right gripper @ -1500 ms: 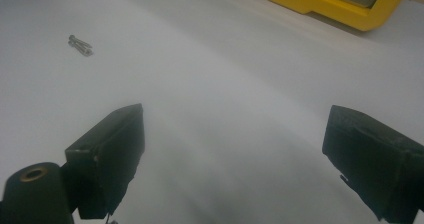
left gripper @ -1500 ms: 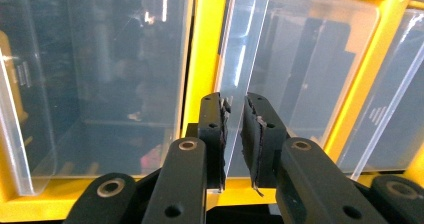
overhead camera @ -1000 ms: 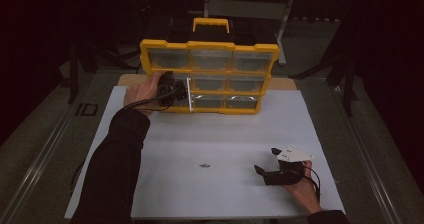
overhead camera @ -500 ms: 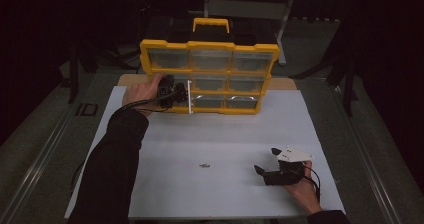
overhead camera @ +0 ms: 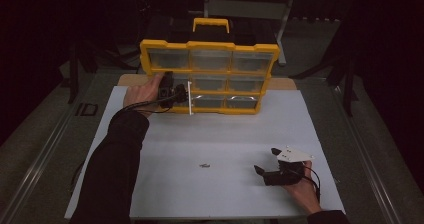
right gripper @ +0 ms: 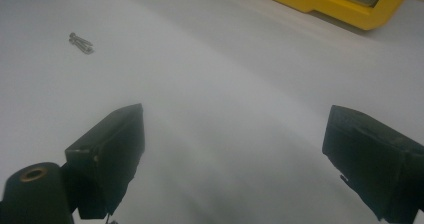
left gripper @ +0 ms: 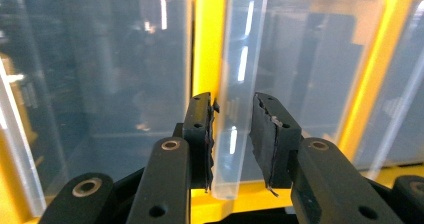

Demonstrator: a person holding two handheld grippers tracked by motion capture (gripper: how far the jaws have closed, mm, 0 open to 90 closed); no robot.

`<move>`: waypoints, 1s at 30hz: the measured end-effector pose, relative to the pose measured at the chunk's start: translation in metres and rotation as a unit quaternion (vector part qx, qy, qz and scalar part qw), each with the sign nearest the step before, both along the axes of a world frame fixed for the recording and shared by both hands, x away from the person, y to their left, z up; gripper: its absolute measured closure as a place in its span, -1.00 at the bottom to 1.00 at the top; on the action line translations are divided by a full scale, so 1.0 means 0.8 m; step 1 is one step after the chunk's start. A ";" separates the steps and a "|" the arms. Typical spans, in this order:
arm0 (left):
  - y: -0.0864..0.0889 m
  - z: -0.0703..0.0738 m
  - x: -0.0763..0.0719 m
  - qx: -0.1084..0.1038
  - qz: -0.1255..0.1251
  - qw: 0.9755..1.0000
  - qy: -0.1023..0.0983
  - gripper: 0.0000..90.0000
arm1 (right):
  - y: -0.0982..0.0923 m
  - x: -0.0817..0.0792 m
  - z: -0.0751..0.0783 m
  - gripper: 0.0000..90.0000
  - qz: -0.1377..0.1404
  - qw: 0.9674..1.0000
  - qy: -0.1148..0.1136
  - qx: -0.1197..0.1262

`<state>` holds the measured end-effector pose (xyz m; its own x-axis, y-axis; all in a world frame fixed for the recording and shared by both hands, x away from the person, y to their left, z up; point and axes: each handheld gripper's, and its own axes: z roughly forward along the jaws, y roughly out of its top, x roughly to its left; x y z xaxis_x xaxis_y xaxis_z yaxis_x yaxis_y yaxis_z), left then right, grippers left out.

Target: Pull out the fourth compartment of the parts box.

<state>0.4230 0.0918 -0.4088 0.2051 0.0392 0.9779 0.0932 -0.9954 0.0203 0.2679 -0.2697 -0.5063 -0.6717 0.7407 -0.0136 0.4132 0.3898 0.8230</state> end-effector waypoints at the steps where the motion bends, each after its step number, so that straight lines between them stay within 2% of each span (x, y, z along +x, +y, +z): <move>1: -0.001 -0.001 0.000 0.000 0.002 1.000 -0.003 0.56 | 0.000 0.000 0.000 -0.78 0.000 1.000 0.000 0.000; 4: -0.003 -0.006 0.000 0.012 0.002 1.000 -0.012 0.62 | 0.000 0.000 0.000 -0.78 0.000 1.000 0.000 0.000; 6: -0.003 -0.008 0.001 0.011 0.004 1.000 -0.015 0.71 | 0.000 0.000 0.000 -0.78 0.000 1.000 0.000 0.000; 12: -0.002 -0.010 -0.002 0.021 0.002 1.000 -0.020 0.75 | 0.000 0.000 0.000 -0.78 0.000 1.000 0.000 0.000; 16: -0.001 -0.008 -0.004 0.018 -0.002 1.000 -0.016 0.76 | 0.000 0.000 0.000 -0.78 0.000 1.000 0.000 -0.001; 24: 0.001 -0.011 -0.012 0.018 -0.007 1.000 -0.023 0.75 | 0.001 0.000 0.000 -0.78 0.002 1.000 -0.001 -0.003; 30: 0.001 -0.006 -0.005 0.007 -0.002 1.000 -0.013 0.65 | 0.001 0.000 -0.001 -0.78 0.003 1.000 0.000 -0.004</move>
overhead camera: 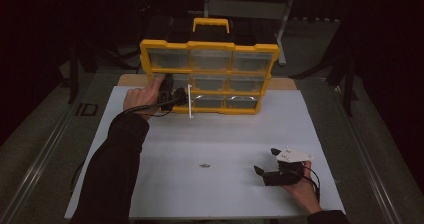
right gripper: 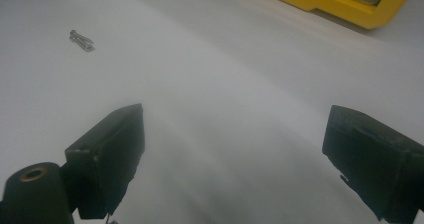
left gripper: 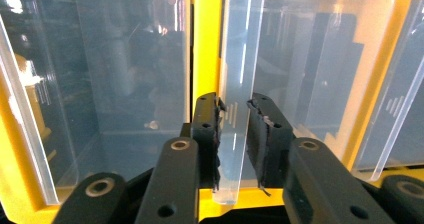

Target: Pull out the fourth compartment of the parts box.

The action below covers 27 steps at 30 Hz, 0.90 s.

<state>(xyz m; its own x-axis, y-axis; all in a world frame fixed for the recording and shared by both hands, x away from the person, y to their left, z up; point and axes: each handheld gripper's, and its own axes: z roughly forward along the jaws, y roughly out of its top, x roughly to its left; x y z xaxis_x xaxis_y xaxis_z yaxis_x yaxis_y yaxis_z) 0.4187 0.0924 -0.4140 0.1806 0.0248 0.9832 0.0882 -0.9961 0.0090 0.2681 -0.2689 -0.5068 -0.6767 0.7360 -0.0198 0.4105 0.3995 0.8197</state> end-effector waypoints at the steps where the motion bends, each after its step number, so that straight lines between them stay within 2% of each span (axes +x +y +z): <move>1: 0.000 0.001 0.001 -0.004 0.002 1.000 0.004 0.63 | 0.000 0.000 0.000 -0.78 0.000 1.000 0.000 0.000; 6: 0.001 0.008 0.006 -0.012 0.004 0.999 0.034 0.61 | 0.000 0.000 0.000 -0.78 0.001 1.000 0.002 0.000; 11: 0.002 0.014 0.007 -0.015 0.003 0.999 0.051 0.67 | 0.000 0.000 -0.001 -0.78 0.002 1.000 0.003 0.000; 14: 0.001 0.012 0.005 0.000 -0.001 0.999 0.049 0.69 | 0.000 0.000 -0.001 -0.78 0.002 1.000 0.003 0.000; 19: 0.002 0.012 -0.002 0.002 -0.001 0.999 0.050 0.69 | 0.000 0.000 -0.001 -0.78 0.002 1.000 0.003 0.001; 27: 0.003 0.008 -0.020 0.012 -0.011 0.999 0.037 0.70 | 0.000 0.000 -0.001 -0.78 0.001 1.000 0.003 0.001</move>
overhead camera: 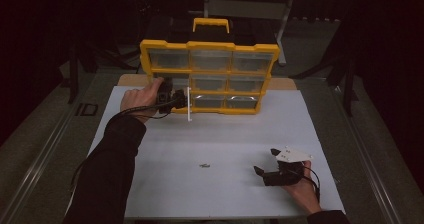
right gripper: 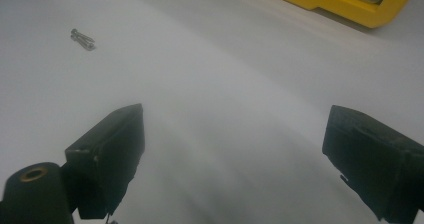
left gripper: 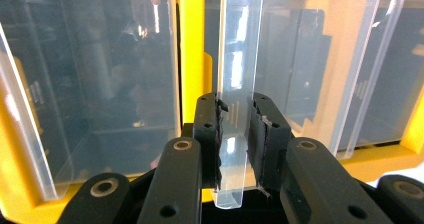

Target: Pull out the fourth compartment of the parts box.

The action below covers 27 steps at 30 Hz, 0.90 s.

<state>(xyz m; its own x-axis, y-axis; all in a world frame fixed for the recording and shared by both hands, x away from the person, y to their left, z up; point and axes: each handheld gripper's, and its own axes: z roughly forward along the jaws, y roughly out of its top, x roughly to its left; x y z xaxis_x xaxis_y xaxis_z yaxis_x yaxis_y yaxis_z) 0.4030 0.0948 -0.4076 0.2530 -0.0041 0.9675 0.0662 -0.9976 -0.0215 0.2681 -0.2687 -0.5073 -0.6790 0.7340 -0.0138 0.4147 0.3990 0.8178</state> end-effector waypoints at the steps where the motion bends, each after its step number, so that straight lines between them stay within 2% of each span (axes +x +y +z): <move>1: 0.000 0.000 -0.003 0.004 0.000 1.000 -0.001 0.70 | 0.000 0.000 0.000 -0.78 0.000 1.000 0.001 0.000; 16: 0.002 -0.001 -0.035 0.012 -0.007 1.000 -0.003 0.70 | 0.000 0.000 0.000 -0.78 0.000 1.000 0.000 -0.002; 27: 0.004 -0.003 -0.055 0.010 -0.010 1.000 -0.007 0.70 | 0.001 0.000 -0.001 -0.78 0.001 1.000 0.000 -0.004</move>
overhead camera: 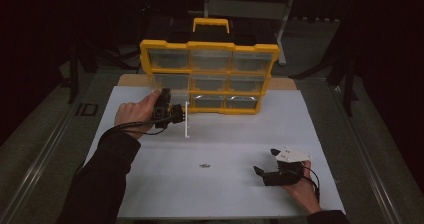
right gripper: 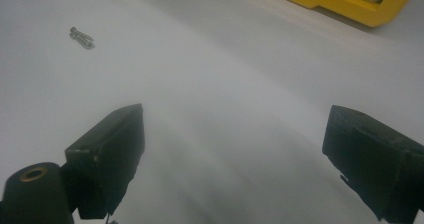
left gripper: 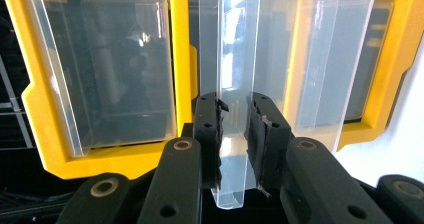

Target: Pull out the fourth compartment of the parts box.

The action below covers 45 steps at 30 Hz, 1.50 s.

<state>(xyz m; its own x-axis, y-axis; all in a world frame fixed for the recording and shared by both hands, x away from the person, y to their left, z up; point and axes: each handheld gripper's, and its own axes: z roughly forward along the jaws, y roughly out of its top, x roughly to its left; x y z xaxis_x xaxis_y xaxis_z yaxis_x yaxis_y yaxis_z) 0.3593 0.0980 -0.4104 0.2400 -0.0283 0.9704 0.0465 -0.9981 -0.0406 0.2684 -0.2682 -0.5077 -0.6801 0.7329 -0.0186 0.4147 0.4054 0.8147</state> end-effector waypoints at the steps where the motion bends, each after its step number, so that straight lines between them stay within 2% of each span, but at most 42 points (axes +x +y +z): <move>1: 0.000 0.000 0.000 0.000 0.001 1.000 0.000 0.70 | 0.000 0.000 0.000 -0.78 0.000 1.000 0.000 0.000; 14: -0.002 -0.001 -0.014 0.002 0.002 1.000 -0.002 0.70 | 0.000 0.000 0.000 -0.78 0.000 1.000 0.001 -0.001; 22: -0.003 -0.006 -0.019 -0.005 0.006 1.000 -0.014 0.68 | 0.000 0.000 0.000 -0.78 0.000 1.000 0.001 -0.001; 26: -0.004 -0.014 -0.027 -0.006 0.003 1.000 -0.026 0.55 | 0.000 0.000 0.000 -0.78 0.000 1.000 0.001 -0.001; 30: -0.003 -0.021 -0.032 -0.012 -0.001 1.000 -0.024 0.45 | 0.001 0.000 0.000 -0.78 0.000 1.000 0.001 0.000; 33: -0.002 -0.029 -0.037 -0.016 0.000 1.000 -0.012 0.36 | 0.001 0.000 -0.001 -0.78 0.000 1.000 0.001 -0.001; 36: 0.003 -0.037 -0.042 -0.044 0.007 0.999 0.011 0.29 | 0.001 0.000 -0.001 -0.78 0.001 1.000 0.001 0.000; 37: 0.003 -0.037 -0.042 -0.044 0.007 0.999 0.011 0.27 | 0.001 0.000 -0.001 -0.78 0.001 1.000 0.001 -0.001; 38: 0.006 -0.038 -0.043 -0.059 0.010 0.998 0.019 0.27 | 0.001 0.000 -0.001 -0.78 0.001 1.000 0.001 -0.001; 42: 0.014 -0.043 -0.049 -0.119 0.020 0.992 0.042 0.13 | 0.001 0.000 -0.001 -0.78 0.001 1.000 0.001 -0.001; 45: 0.017 -0.047 -0.054 -0.146 0.026 0.988 0.053 0.07 | 0.001 0.000 -0.001 -0.78 0.001 1.000 0.001 -0.001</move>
<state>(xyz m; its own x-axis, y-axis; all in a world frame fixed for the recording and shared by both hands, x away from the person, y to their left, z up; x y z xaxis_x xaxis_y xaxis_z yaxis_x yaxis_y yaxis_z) 0.3164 0.1114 -0.4481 0.3347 0.2631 0.9049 0.1083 -0.9646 0.2404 0.2686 -0.2674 -0.5085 -0.6817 0.7314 -0.0186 0.4152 0.4076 0.8133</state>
